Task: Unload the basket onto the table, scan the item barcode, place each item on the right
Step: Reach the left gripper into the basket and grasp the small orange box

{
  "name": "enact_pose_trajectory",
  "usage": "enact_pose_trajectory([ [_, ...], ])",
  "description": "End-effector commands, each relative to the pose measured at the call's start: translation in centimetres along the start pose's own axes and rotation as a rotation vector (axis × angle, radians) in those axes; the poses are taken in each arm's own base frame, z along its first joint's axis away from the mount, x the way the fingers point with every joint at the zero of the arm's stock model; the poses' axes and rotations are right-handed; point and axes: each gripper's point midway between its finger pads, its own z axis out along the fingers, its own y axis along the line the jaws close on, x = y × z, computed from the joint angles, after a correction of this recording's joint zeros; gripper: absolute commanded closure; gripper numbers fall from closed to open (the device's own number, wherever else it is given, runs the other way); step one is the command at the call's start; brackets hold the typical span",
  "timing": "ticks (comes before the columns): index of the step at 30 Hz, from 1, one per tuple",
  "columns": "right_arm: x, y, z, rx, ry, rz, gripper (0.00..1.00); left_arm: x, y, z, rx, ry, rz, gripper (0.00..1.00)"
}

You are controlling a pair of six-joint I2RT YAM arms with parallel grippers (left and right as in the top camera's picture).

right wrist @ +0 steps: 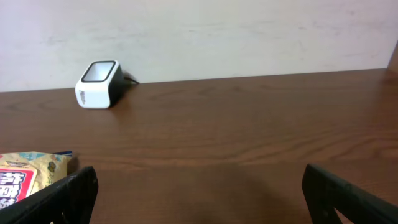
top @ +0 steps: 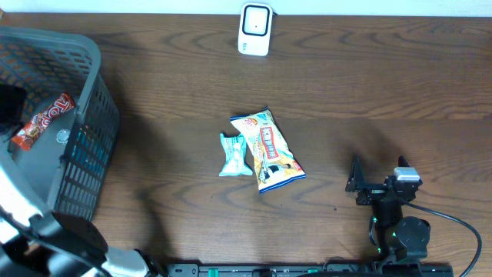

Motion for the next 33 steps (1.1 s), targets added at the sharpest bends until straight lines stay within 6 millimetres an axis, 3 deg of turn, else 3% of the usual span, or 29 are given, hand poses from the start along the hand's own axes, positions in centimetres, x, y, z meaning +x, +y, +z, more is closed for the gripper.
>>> enact_pose_trajectory([
  [1, 0.1, -0.1, 0.0, 0.001, 0.004, -0.009, 0.01, 0.8, 0.1, 3.1, -0.063, 0.081, -0.005, 0.03],
  [9, 0.1, 0.0, 0.0, 0.001, 0.004, -0.009, 0.01, 4.2, -0.1, 9.9, -0.119, 0.3, 0.143, 0.03],
  [14, 0.1, 0.0, 0.0, 0.001, 0.004, -0.009, 0.01, 5.7, -0.1, 12.9, -0.138, 0.373, 0.26, 0.03],
  [24, 0.1, 0.0, 0.0, 0.001, 0.004, -0.009, 0.01, 7.7, -1.9, 16.9, -0.105, 0.409, 0.504, 0.02],
  [33, 0.1, 0.0, 0.0, 0.001, 0.004, -0.009, 0.01, 10.2, -0.9, 18.9, -0.158, 0.504, 0.562, 0.02],
])
